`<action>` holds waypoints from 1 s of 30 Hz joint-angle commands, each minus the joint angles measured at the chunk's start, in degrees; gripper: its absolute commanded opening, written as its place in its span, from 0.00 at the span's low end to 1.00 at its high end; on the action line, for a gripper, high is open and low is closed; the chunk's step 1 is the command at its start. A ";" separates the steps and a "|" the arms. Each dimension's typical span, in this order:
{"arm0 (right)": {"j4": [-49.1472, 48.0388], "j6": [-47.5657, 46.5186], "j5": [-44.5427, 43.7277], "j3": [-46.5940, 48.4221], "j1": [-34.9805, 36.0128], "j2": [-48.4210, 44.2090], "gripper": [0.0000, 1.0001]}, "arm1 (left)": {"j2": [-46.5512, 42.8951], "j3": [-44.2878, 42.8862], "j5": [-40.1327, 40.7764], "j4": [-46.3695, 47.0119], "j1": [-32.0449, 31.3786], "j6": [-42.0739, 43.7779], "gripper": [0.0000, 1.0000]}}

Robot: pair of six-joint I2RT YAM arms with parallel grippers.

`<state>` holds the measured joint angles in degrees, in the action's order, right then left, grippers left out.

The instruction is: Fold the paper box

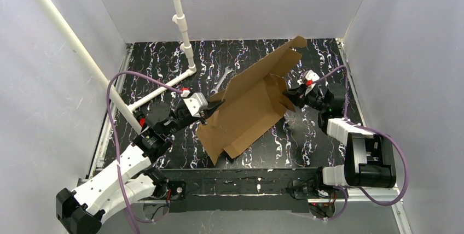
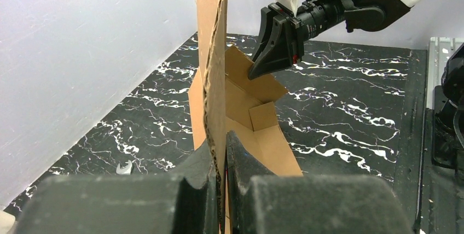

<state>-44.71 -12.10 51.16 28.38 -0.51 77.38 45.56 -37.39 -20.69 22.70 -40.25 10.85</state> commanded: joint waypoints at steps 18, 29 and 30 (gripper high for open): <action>29.62 -10.99 11.59 10.14 -0.37 -4.85 0.34 | -2.85 1.10 -3.78 -0.30 -0.11 0.68 0.00; 44.09 -17.43 7.38 12.70 -0.45 -6.73 0.38 | -3.28 0.35 -5.81 -1.41 -0.27 2.83 0.00; 43.80 -17.06 5.86 12.29 -0.45 -7.39 0.39 | -3.41 0.22 -6.08 -1.50 -0.27 2.95 0.00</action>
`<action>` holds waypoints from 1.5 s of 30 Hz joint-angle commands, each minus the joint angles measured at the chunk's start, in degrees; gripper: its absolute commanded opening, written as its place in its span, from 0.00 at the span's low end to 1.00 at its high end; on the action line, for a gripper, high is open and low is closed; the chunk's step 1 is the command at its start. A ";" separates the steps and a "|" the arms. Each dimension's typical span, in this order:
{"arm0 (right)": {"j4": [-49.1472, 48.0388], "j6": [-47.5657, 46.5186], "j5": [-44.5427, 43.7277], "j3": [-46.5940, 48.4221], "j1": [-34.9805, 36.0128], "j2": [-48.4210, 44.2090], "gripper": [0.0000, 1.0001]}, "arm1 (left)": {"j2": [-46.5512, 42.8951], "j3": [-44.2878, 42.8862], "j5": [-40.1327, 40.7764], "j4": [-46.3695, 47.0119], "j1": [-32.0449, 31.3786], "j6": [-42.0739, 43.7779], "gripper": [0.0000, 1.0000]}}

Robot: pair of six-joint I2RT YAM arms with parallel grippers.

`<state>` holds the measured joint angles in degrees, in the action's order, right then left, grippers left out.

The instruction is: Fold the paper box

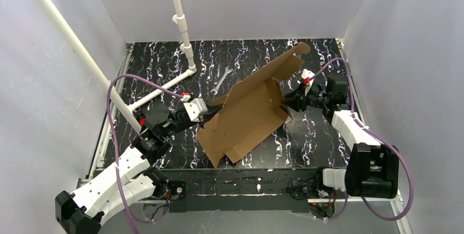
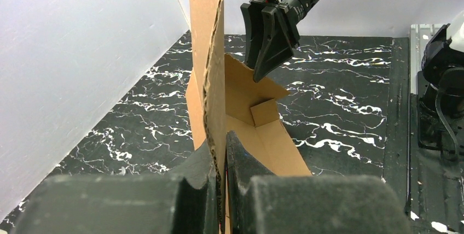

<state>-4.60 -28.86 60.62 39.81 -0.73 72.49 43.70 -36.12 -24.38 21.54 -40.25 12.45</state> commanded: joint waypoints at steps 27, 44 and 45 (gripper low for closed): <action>-31.34 25.00 -19.17 -7.80 -0.56 -1.30 0.01 | -4.49 1.84 9.41 -0.75 -2.33 -15.89 0.08; -32.69 23.18 -19.95 -9.87 -1.11 -2.00 0.01 | 4.67 -27.40 18.79 -38.63 -2.34 -26.46 0.76; -32.68 23.34 -19.83 -9.80 -1.11 -1.86 0.01 | 5.39 -28.82 18.80 -40.33 -2.37 -25.86 0.76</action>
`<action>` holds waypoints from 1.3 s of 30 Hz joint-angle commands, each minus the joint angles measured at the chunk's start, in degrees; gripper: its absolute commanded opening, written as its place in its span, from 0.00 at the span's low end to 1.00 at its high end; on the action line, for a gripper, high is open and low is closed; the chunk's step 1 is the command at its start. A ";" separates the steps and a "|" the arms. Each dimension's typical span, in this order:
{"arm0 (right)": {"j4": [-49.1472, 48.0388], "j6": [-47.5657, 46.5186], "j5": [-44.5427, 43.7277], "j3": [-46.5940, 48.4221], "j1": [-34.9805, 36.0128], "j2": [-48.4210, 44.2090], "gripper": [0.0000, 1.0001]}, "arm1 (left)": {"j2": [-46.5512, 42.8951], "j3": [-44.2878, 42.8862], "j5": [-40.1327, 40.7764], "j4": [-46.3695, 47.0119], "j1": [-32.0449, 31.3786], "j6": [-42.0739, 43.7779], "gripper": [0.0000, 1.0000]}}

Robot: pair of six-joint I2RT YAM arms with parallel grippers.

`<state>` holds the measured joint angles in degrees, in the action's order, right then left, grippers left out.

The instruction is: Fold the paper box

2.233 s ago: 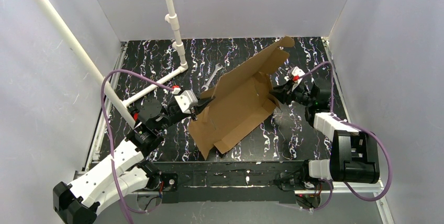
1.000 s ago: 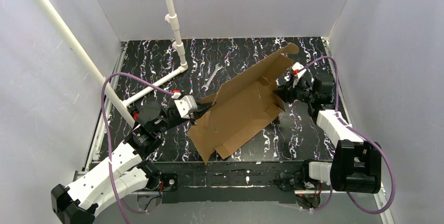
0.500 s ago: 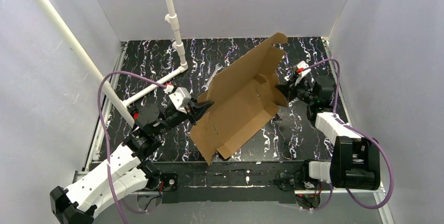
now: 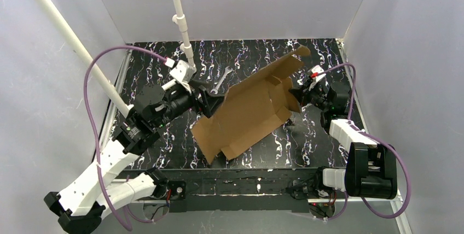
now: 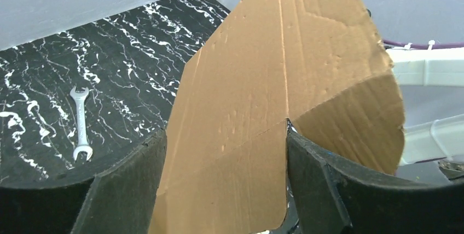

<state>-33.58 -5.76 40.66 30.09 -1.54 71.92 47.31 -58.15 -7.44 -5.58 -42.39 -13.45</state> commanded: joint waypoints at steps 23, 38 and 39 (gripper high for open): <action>4.91 1.56 -0.37 6.18 -0.26 3.00 0.01 | 1.94 -36.07 7.53 -48.06 0.61 5.70 0.95; 23.76 2.55 -11.81 28.57 1.44 19.50 0.01 | 23.17 -40.72 10.66 -35.15 -24.11 29.15 0.98; 24.13 2.66 -11.80 29.01 2.57 19.97 0.01 | 25.44 -41.69 16.02 -34.98 -27.83 33.08 0.98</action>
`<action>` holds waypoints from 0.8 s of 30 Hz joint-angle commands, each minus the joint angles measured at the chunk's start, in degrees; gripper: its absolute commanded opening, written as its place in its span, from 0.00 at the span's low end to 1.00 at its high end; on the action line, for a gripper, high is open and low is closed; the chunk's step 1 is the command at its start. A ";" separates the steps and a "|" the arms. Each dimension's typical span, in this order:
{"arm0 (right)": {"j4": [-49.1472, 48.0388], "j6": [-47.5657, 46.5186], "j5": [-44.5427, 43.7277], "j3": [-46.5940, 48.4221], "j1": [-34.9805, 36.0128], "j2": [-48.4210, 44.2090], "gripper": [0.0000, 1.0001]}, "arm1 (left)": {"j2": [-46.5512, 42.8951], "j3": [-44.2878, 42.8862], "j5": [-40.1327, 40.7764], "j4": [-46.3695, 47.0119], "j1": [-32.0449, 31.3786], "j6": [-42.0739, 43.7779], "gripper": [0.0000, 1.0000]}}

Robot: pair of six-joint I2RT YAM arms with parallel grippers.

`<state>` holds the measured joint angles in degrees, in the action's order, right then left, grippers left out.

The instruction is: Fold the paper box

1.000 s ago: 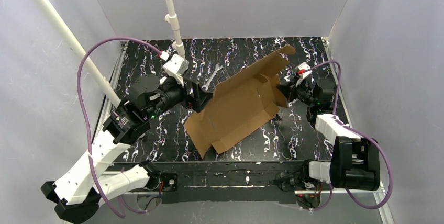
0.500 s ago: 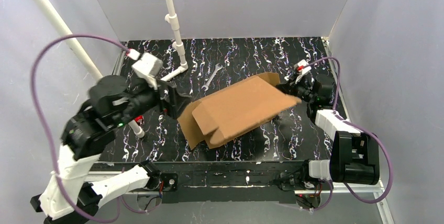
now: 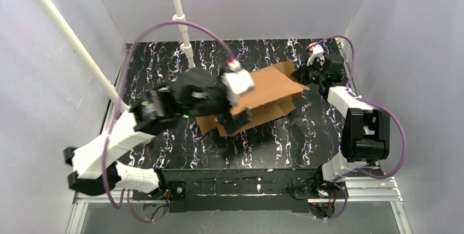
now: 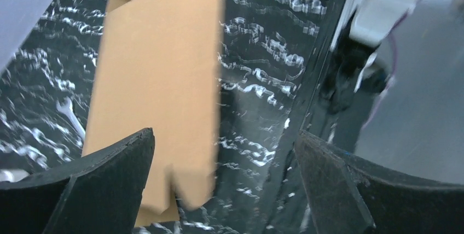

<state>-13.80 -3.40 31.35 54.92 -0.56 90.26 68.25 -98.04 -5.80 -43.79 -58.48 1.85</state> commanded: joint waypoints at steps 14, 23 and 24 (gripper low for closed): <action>0.64 -0.45 -0.74 -0.12 2.32 0.08 0.01 | 18.52 -11.76 29.24 3.98 -14.14 35.95 0.98; -0.19 -0.53 -0.33 -1.17 2.33 -1.02 0.01 | 13.76 -7.86 12.53 -5.53 -8.63 27.54 0.95; -0.25 -0.55 -0.33 -1.20 2.37 -1.09 0.01 | 13.10 -6.23 13.12 -5.47 -8.66 27.36 0.94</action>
<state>-10.98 -3.36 29.95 53.87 1.85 91.81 84.55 -108.38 11.42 -45.39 -66.35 32.03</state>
